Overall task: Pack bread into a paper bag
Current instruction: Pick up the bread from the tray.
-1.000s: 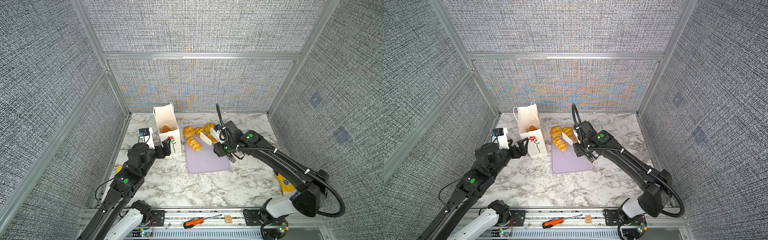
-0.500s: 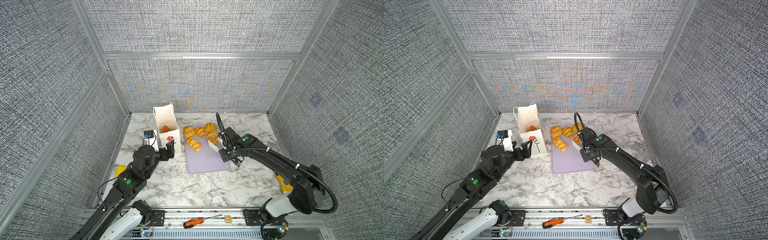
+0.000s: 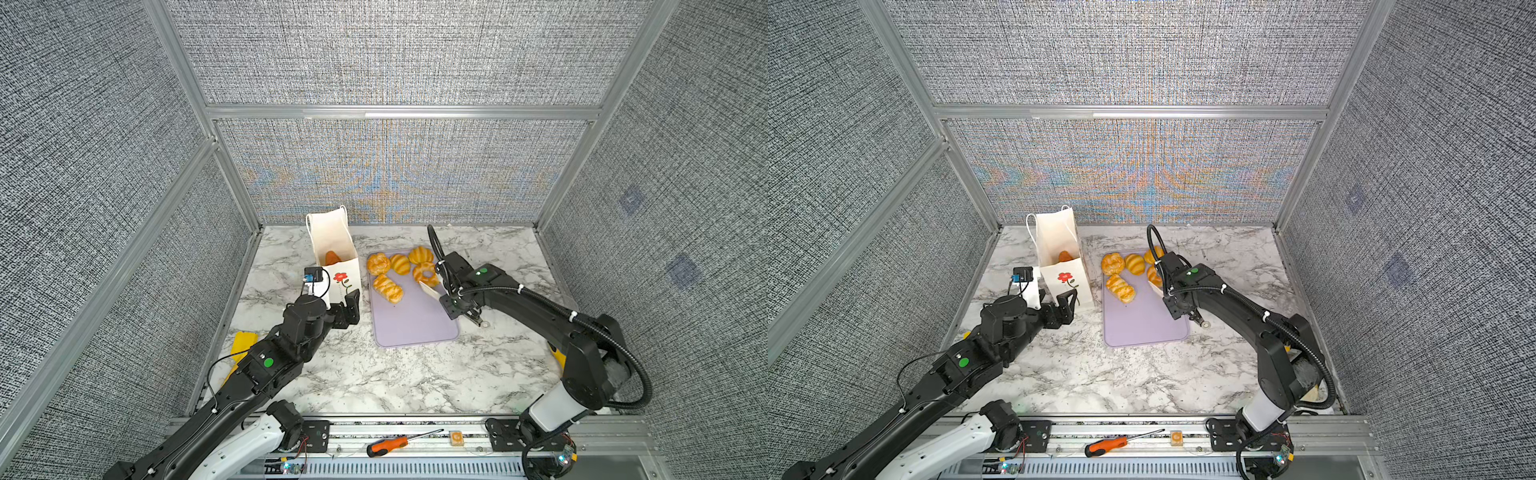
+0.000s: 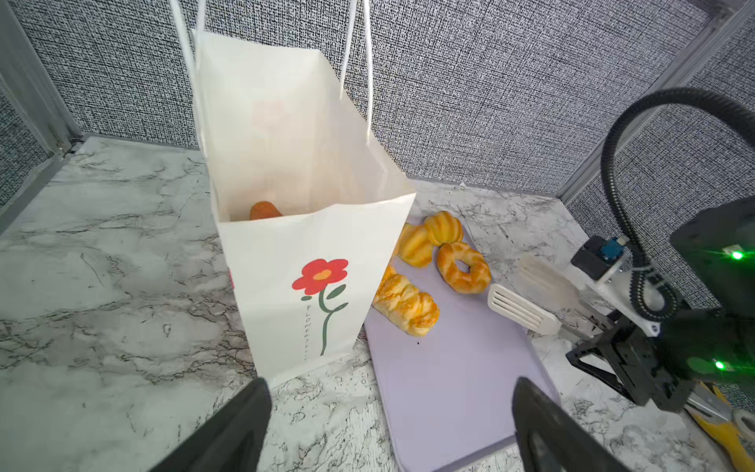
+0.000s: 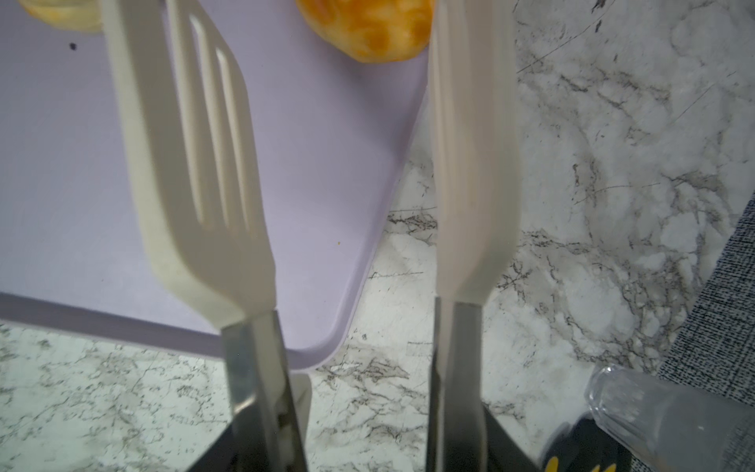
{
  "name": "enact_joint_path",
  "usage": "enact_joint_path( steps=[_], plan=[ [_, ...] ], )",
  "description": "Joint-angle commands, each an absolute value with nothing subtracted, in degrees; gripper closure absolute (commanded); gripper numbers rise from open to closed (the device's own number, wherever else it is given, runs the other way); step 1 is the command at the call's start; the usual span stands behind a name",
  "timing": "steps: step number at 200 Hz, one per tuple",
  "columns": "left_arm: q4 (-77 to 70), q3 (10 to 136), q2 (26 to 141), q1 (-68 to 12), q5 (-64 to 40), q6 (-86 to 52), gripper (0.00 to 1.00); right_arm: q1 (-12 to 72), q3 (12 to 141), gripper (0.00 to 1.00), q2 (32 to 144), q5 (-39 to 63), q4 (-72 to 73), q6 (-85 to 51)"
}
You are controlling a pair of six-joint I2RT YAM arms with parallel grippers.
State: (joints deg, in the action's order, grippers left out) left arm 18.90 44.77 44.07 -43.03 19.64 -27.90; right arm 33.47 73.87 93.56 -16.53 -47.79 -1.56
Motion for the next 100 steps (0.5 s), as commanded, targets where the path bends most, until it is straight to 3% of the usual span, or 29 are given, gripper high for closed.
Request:
enact_joint_path(
  steps=[1, 100],
  plan=[
    [16.44, 44.75, 45.01, -44.17, 21.25, -28.21, 0.06, 33.04, 75.25, 0.43, 94.92, -18.44, -46.31, 2.02],
    [16.11, 44.80, 46.67, -45.80, 22.89, -27.34, 0.06, 29.36, 82.09, 0.43, 103.40, -15.11, -44.06, 8.62]
  ],
)
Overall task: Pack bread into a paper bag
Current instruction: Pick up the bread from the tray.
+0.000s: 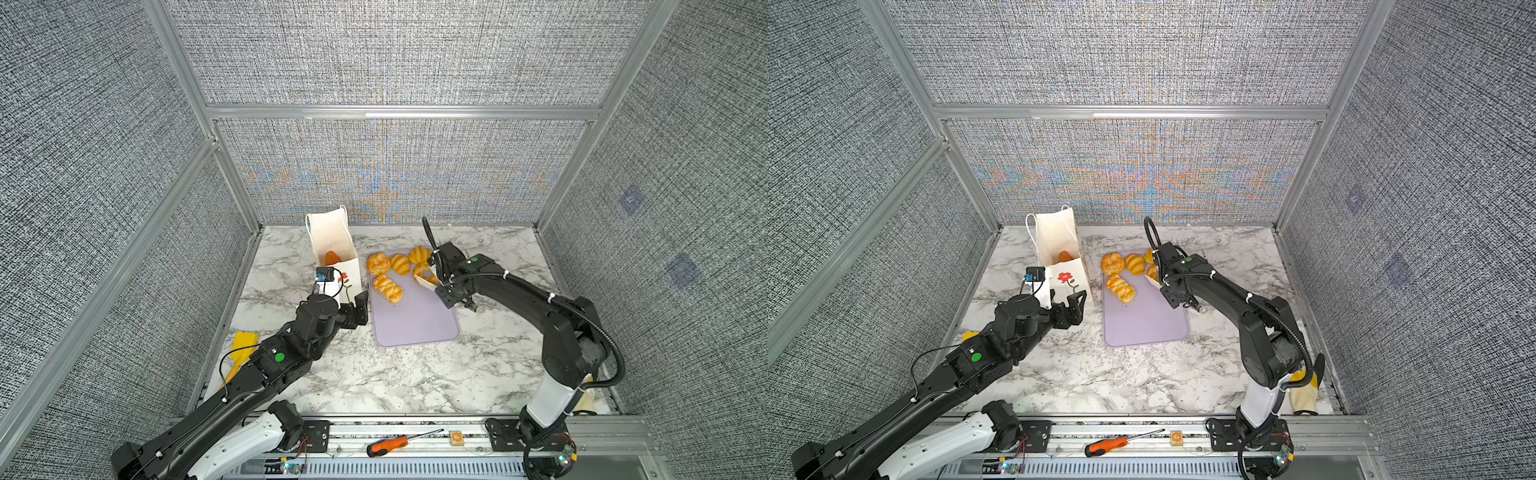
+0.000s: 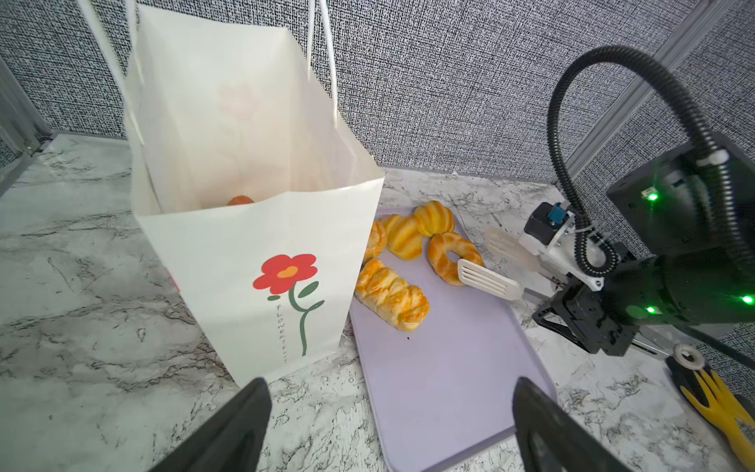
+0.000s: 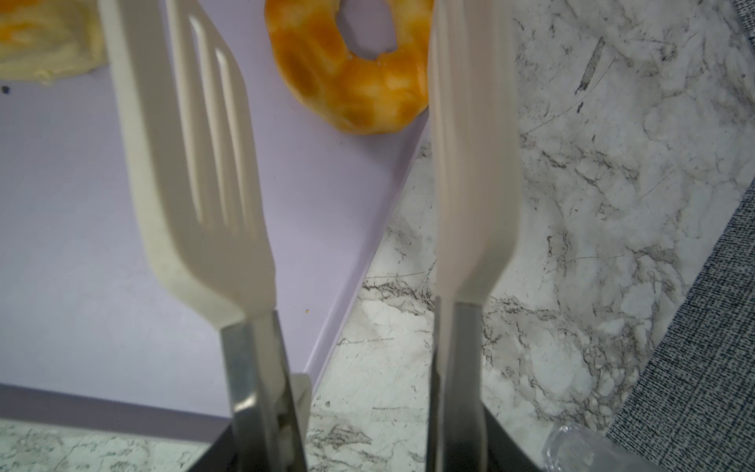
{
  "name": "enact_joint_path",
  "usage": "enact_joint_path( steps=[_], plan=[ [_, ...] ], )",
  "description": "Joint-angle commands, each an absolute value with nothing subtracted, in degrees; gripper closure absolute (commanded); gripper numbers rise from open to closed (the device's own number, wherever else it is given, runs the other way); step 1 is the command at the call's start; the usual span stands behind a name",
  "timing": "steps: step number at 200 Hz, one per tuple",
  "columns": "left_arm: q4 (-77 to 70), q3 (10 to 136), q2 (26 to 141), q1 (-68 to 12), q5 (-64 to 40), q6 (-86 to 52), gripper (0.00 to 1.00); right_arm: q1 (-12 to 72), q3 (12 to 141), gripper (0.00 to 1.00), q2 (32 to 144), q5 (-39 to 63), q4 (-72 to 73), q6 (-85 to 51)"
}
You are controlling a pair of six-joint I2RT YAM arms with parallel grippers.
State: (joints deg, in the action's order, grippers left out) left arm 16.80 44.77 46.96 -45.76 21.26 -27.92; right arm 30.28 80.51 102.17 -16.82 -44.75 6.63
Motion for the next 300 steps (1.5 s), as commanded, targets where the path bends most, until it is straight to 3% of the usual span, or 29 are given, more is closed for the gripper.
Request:
enact_joint_path(
  steps=[1, 211, 300],
  plan=[
    [16.18, 44.81, 46.67, -45.79, 22.92, -27.34, 0.06, 29.32, 82.18, 0.43, 103.42, -15.07, -44.14, 8.62],
    [18.90, 45.07, 45.96, -45.79, 25.38, -26.37, 0.05, 28.48, 89.23, 0.43, 113.03, -2.77, -52.70, 8.05],
    [18.59, 45.20, 46.26, -45.80, 25.49, -25.50, 0.04, 29.86, 83.47, 0.44, 103.67, -1.44, -57.03, 3.23]
  ],
)
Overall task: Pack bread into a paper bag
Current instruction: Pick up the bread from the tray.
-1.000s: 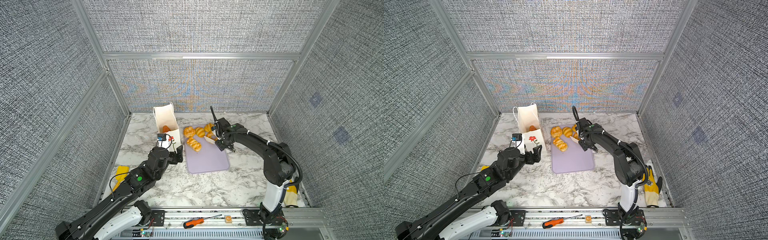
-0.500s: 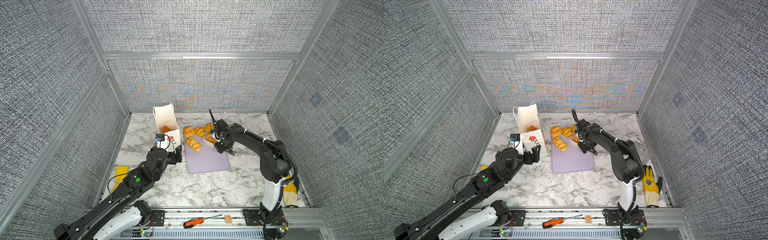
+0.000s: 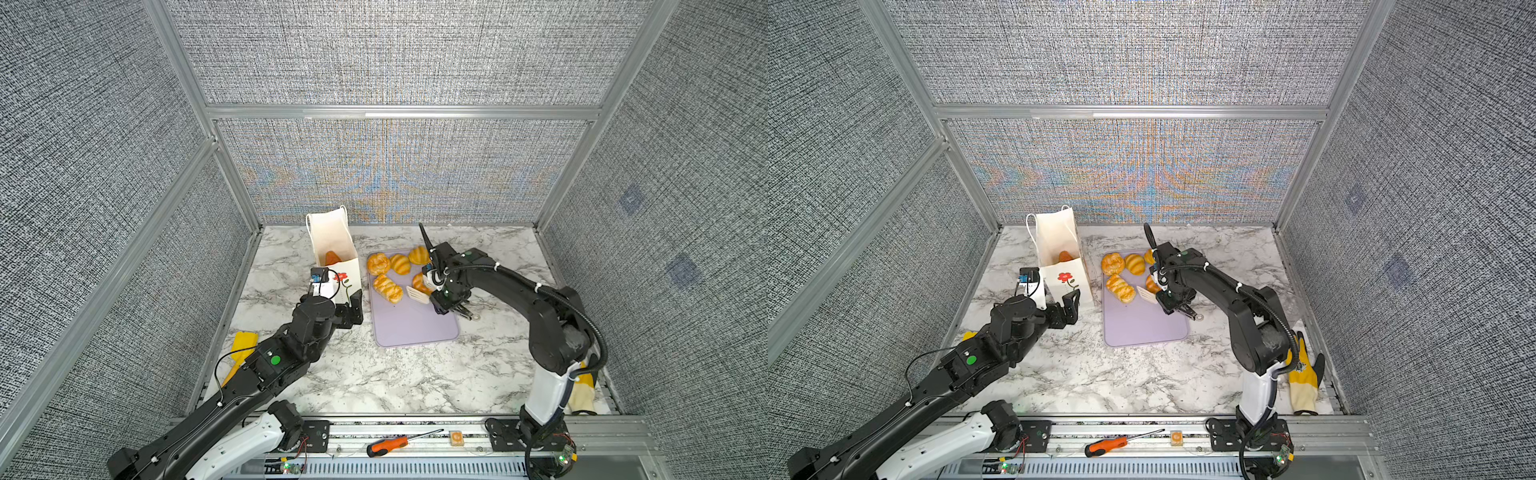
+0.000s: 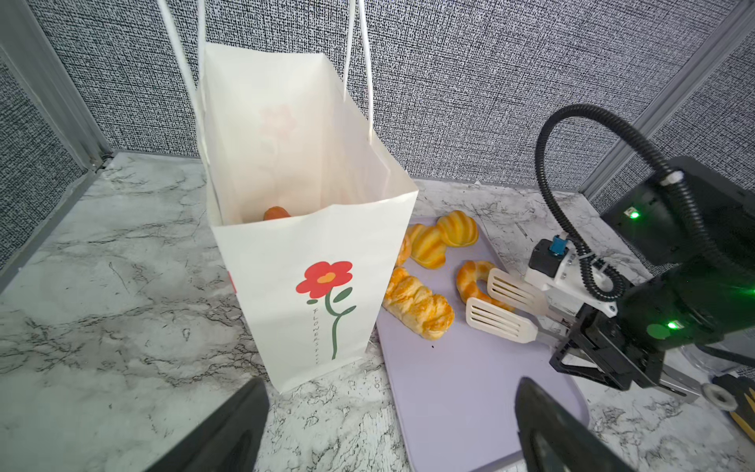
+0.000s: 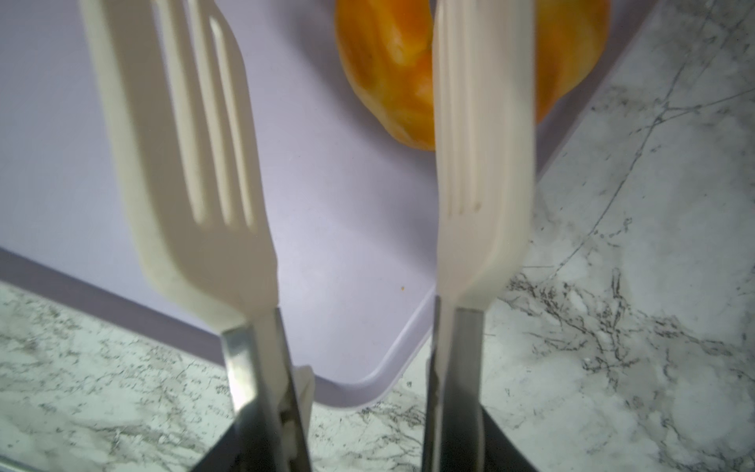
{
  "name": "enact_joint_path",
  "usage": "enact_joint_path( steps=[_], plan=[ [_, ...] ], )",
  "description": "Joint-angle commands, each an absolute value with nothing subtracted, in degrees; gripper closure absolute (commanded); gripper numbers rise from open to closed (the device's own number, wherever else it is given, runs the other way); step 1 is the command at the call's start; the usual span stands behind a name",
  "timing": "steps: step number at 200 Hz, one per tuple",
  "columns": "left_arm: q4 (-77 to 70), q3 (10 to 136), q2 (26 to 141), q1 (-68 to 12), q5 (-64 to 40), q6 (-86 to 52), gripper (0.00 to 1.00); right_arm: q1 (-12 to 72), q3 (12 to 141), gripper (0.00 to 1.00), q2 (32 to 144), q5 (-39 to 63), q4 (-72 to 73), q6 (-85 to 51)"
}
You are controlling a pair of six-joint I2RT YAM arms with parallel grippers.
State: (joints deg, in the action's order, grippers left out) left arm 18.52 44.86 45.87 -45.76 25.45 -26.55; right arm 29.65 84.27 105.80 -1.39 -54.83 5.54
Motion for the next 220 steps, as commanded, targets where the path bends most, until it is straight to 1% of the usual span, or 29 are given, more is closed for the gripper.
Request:
enact_joint_path(
  steps=[1, 19, 62, 150, 220],
  plan=[
    [18.57, 45.19, 46.33, -45.80, 25.49, -25.50, 0.04, 29.87, 83.44, 0.44, 103.56, -1.47, -57.03, 3.20],
    [18.20, 45.19, 46.75, -45.79, 25.33, -25.25, 0.04, 30.10, 83.10, 0.44, 102.42, -2.36, -57.46, 3.08],
    [17.70, 45.24, 47.30, -45.79, 24.88, -25.14, 0.04, 31.44, 86.08, 0.43, 103.15, -8.02, -58.12, 3.51],
    [19.23, 44.72, 45.45, -45.79, 26.18, -25.40, 0.04, 32.52, 91.29, 0.43, 110.46, -10.37, -59.28, 4.40],
    [19.51, 44.08, 44.89, -45.79, 26.62, -25.66, 0.04, 33.81, 94.34, 0.43, 113.32, -12.48, -60.50, 4.89]
  ],
)
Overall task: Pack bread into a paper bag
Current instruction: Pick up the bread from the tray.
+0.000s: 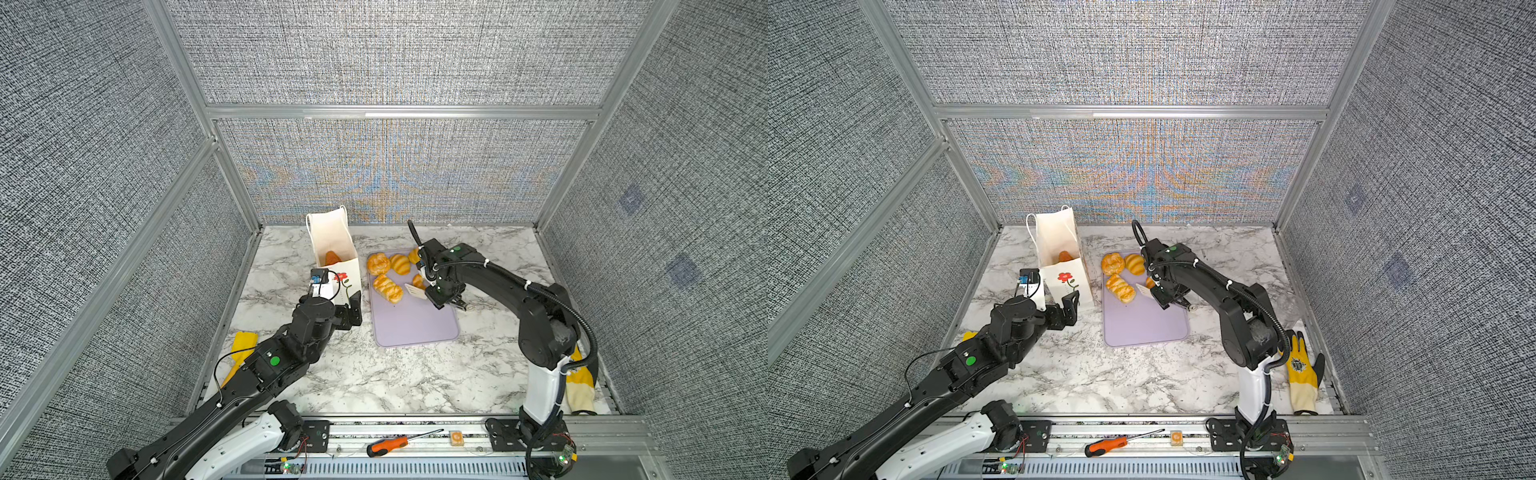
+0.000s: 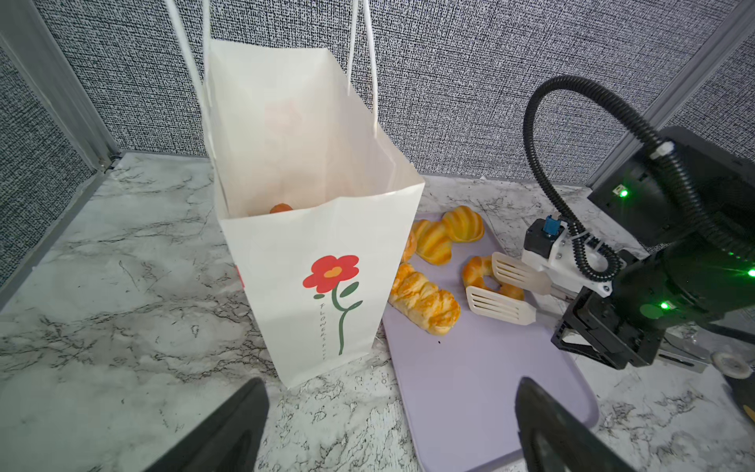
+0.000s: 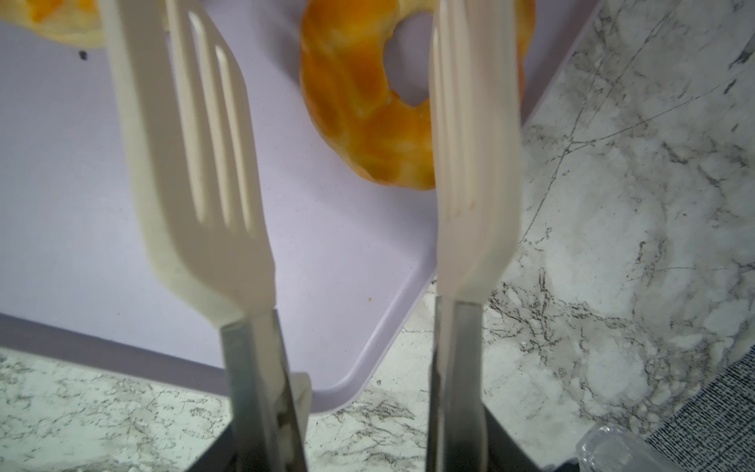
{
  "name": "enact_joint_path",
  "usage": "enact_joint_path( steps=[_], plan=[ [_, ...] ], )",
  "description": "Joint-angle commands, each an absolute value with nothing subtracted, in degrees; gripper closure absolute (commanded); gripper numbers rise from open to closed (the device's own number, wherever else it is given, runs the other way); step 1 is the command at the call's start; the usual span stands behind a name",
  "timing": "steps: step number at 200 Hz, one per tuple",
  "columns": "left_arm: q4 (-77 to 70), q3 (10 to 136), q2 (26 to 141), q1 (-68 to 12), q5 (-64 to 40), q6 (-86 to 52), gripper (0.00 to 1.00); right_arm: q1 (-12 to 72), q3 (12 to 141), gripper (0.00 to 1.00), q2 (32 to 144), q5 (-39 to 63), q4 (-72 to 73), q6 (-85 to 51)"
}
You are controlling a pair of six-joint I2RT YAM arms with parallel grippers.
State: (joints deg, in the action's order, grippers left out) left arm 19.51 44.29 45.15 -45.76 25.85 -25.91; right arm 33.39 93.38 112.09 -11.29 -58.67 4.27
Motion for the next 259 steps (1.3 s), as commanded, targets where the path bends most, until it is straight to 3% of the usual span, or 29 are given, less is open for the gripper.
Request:
enact_joint_path(
  steps=[1, 125, 259],
  plan=[
    [19.51, 44.06, 44.90, -45.79, 26.58, -25.66, 0.04, 33.83, 94.37, 0.43, 113.39, -12.48, -60.53, 4.91],
    [21.09, 43.15, 42.47, -45.84, 28.27, -26.37, 0.04, 34.37, 97.82, 0.45, 118.80, -15.27, -64.17, 7.27],
    [22.41, 43.46, 39.82, -45.79, 29.79, -26.72, 0.03, 33.10, 96.37, 0.69, 115.27, -13.68, -65.23, 7.65]
  ],
)
